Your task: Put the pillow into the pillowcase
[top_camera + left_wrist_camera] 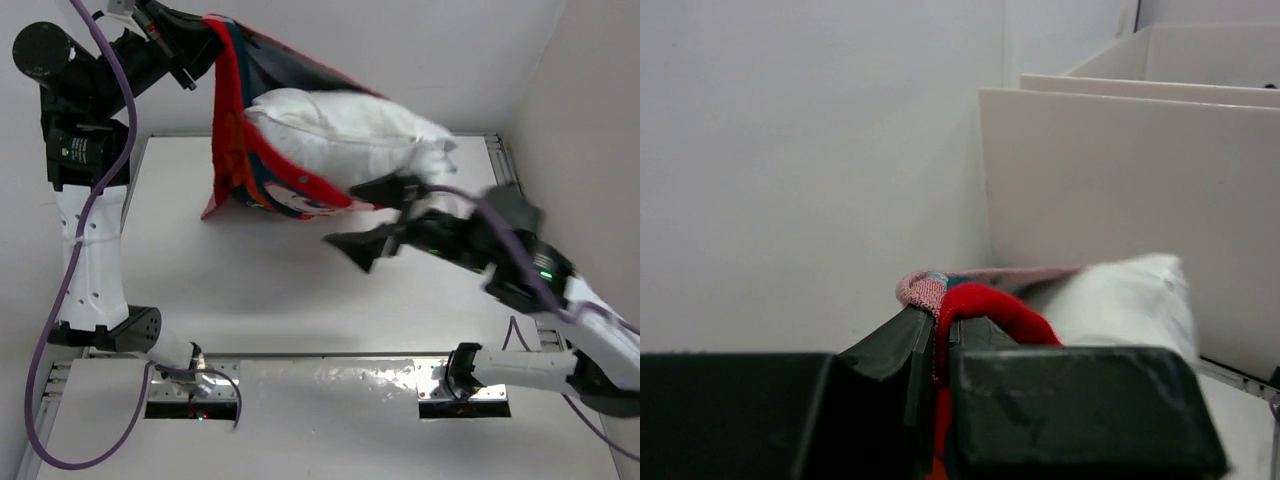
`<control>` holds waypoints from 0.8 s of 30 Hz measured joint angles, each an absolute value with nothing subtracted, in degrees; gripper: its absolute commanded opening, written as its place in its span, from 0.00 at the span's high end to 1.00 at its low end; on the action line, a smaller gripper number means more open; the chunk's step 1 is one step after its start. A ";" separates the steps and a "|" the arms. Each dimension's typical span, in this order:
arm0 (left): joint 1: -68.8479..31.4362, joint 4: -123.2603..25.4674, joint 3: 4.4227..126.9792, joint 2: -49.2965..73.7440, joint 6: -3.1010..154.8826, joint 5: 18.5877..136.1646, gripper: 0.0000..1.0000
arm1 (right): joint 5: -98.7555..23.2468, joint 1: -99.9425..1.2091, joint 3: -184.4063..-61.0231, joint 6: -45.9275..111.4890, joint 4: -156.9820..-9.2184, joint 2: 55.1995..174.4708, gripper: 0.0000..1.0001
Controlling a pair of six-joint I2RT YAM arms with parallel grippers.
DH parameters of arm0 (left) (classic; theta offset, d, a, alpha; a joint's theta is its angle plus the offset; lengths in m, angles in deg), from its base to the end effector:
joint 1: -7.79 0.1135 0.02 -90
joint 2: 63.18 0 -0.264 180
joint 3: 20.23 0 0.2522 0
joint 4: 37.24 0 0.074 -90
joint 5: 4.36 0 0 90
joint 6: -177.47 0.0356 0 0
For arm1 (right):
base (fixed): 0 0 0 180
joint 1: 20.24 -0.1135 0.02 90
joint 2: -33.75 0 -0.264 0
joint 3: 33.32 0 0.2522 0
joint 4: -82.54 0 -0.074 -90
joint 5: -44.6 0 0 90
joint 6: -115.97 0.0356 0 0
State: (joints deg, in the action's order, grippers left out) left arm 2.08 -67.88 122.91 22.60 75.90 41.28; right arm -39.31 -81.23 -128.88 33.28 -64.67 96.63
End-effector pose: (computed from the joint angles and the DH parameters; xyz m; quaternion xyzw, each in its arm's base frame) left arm 0.2218 -0.0472 0.6339 0.2962 0.5016 -0.3142 0.7497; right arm 0.1040 0.1954 0.4844 -0.3526 0.6137 0.4271 0.5627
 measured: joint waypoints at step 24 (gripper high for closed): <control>7.17 -66.68 120.14 22.25 71.98 44.51 1.00 | -49.80 -75.57 -98.59 34.98 -65.43 88.67 0.21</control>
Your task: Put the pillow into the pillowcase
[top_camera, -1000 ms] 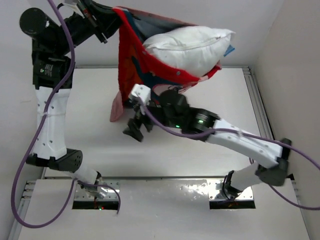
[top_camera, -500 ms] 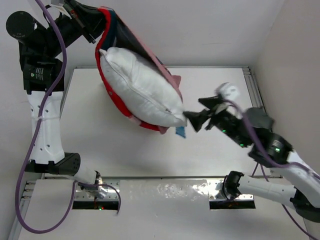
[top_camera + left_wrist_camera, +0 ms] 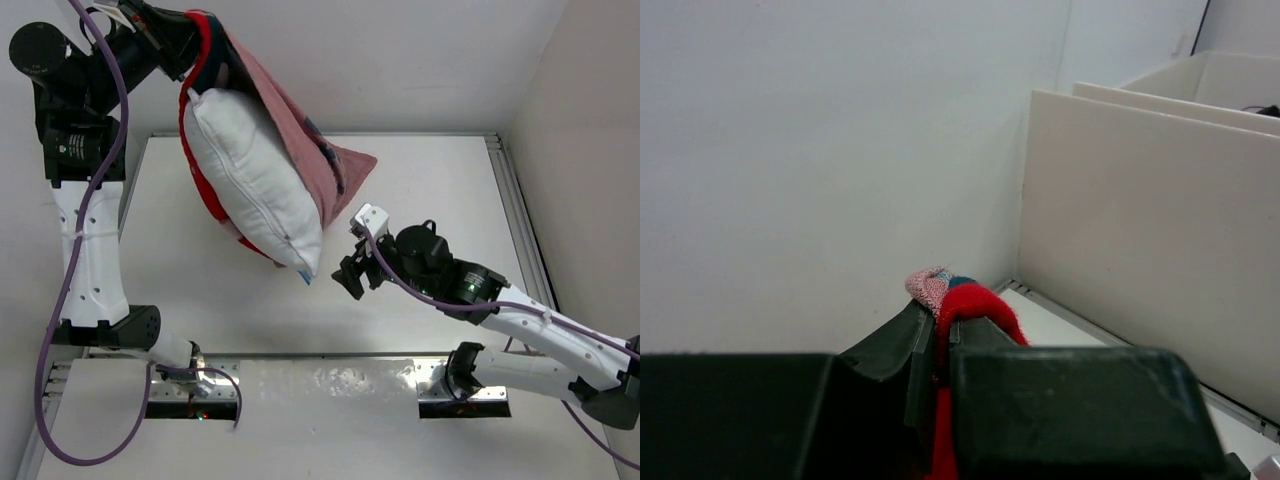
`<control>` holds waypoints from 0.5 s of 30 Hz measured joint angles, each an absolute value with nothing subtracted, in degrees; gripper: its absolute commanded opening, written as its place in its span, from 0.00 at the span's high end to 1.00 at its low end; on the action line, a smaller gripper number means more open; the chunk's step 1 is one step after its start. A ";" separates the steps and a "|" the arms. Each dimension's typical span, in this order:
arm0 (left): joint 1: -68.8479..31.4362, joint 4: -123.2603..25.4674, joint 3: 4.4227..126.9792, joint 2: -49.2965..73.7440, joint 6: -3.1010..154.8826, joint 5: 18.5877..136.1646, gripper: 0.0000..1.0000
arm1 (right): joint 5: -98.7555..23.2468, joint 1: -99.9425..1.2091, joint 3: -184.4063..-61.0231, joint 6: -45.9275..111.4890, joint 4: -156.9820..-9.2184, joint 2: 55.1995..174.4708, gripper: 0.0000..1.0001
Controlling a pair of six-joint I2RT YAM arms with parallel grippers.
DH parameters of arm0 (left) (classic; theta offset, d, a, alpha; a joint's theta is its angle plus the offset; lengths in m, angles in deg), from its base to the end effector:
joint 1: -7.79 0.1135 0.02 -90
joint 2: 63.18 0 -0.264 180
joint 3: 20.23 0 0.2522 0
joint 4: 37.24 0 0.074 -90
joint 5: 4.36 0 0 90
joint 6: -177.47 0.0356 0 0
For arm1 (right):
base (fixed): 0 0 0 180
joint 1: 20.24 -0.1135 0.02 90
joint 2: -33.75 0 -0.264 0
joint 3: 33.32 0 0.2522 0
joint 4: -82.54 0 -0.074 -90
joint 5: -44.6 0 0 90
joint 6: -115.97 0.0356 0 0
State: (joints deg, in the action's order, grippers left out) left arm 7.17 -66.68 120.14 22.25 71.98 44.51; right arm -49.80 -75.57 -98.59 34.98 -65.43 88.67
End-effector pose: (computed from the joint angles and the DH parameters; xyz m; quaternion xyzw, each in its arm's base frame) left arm 0.2346 -0.0260 0.6265 0.2299 0.5339 -0.2965 0.7578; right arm 0.1263 0.1778 0.3344 -0.3054 0.7687 0.2719 0.4919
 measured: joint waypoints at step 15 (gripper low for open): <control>7.17 -66.66 120.12 22.20 71.90 47.07 1.00 | -64.18 -91.94 -78.52 31.38 -102.55 95.29 0.11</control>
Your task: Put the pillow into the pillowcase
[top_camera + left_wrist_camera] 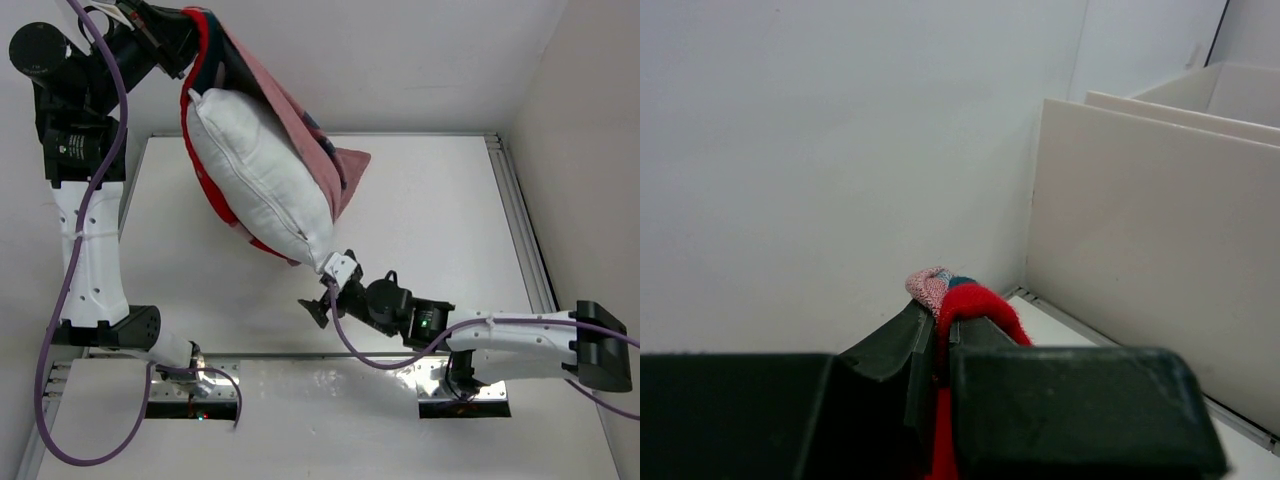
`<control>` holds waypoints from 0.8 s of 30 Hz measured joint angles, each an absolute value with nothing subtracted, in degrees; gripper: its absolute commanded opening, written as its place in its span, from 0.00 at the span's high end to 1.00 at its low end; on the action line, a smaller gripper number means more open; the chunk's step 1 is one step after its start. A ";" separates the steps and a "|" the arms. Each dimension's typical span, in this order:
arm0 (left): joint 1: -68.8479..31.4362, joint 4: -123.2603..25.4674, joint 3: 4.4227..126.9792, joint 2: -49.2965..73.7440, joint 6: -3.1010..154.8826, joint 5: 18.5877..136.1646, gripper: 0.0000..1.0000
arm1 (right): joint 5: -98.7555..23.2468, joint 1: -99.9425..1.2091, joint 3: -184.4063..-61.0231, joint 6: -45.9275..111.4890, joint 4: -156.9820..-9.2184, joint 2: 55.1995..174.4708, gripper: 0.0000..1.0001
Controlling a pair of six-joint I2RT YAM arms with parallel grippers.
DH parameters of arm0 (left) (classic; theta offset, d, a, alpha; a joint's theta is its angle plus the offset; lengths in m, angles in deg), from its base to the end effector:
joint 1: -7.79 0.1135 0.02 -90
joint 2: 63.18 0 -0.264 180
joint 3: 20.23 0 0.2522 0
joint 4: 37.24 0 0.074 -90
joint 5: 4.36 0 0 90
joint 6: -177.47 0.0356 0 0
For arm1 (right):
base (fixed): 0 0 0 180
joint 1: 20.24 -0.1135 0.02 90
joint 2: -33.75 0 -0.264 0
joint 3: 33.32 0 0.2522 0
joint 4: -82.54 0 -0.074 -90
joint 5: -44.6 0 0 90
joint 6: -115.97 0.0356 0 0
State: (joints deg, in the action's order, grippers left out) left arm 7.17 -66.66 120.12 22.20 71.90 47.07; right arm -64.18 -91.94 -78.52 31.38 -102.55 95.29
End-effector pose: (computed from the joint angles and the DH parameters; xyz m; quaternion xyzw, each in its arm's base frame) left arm 0.2351 -0.0247 0.6271 0.2115 0.5354 -0.2868 0.7657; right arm 0.0868 0.2260 0.2536 -0.3303 0.6952 0.2915 0.5681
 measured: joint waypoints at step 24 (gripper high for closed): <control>8.70 -65.79 120.12 21.92 69.58 47.07 1.00 | -67.39 -88.18 -83.85 32.71 -117.89 98.05 0.27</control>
State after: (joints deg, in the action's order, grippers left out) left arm 8.70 -65.79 120.12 21.92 69.58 47.07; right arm -67.39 -88.18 -83.85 32.71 -117.89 98.05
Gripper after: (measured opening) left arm 0.039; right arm 0.786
